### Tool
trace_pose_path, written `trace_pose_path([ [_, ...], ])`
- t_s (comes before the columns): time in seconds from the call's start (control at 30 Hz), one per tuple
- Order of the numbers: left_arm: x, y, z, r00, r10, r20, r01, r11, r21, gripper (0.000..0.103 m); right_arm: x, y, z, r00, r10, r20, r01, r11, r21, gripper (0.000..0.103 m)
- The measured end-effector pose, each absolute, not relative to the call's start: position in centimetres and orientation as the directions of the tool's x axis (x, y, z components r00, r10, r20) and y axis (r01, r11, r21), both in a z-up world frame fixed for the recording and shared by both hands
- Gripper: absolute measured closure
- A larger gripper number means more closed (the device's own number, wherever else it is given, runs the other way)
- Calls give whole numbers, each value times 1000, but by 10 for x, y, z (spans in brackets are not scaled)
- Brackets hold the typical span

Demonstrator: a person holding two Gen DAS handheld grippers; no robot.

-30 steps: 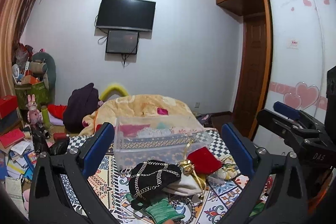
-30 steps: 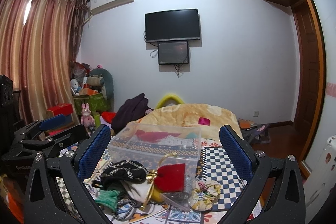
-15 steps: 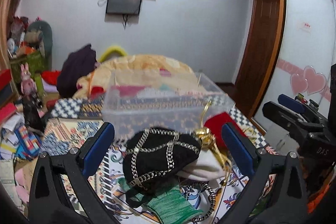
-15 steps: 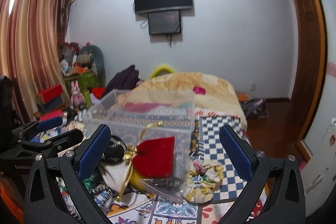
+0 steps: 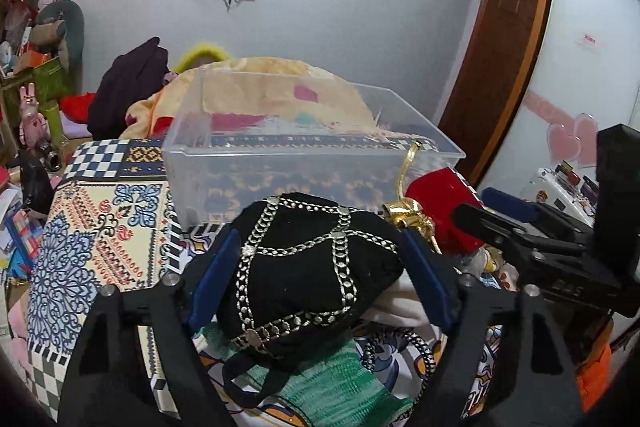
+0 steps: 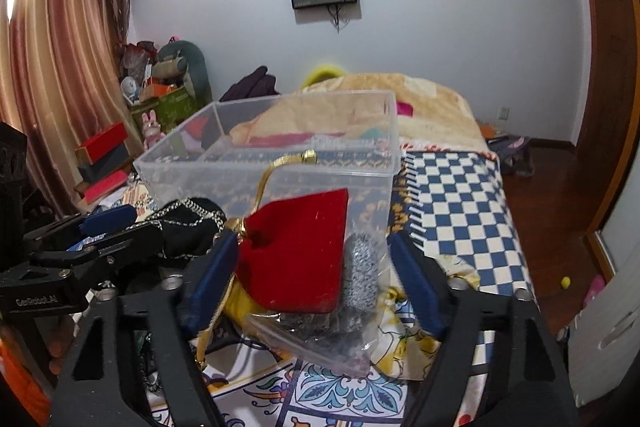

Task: Organize soft objects
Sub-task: 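Grasp the black chain cap with the left tool while the right tool grasps the red pouch, then carry the black cap with the left tool while the right tool carries the red pouch over the box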

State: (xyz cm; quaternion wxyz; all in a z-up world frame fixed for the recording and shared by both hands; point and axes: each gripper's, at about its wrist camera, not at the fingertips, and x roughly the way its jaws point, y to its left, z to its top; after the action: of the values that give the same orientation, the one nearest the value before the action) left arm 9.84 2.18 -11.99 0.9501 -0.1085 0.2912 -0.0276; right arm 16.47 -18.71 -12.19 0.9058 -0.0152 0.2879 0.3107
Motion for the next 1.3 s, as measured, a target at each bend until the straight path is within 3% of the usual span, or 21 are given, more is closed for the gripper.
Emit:
trace_pose_path([
  [0.17, 99, 21, -122, 825, -145, -546, 18, 973, -232, 41, 168, -187, -124, 621, 563, -545, -578, 799, 167, 65],
  [0.23, 98, 21, -122, 824, -148, -546, 23, 973, -229, 54, 168, -186, -123, 615, 569, -546, -582, 795, 173, 79],
  [0.4, 98, 23, -122, 829, -151, -538, 27, 972, -232, 75, 167, -184, -119, 610, 586, -533, -598, 782, 176, 91],
  [0.63, 86, 25, -107, 860, -117, -497, 6, 976, -219, 83, 158, -183, -104, 607, 624, -492, -632, 754, 178, 95],
  [0.9, 72, 37, -70, 904, -94, -417, -9, 971, -239, 84, 148, -185, -82, 637, 641, -429, -641, 749, 168, 96],
  [1.1, 70, 45, -49, 918, -69, -390, -23, 974, -226, 84, 155, -184, -86, 658, 597, -459, -612, 779, 138, 93],
  [1.17, 72, 48, -45, 920, -62, -386, -26, 976, -218, 84, 163, -182, -94, 629, 601, -493, -614, 773, 158, 73],
  [1.2, 74, 49, -43, 920, -63, -386, -23, 977, -214, 84, 164, -181, -97, 623, 599, -502, -613, 773, 161, 53],
  [1.23, 75, 51, -41, 920, -64, -386, -21, 977, -212, 84, 165, -179, -100, 623, 597, -506, -611, 775, 162, 42],
  [1.3, 80, 52, -39, 918, -49, -394, -30, 981, -192, 84, 165, -170, -106, 621, 593, -512, -619, 772, 143, 39],
])
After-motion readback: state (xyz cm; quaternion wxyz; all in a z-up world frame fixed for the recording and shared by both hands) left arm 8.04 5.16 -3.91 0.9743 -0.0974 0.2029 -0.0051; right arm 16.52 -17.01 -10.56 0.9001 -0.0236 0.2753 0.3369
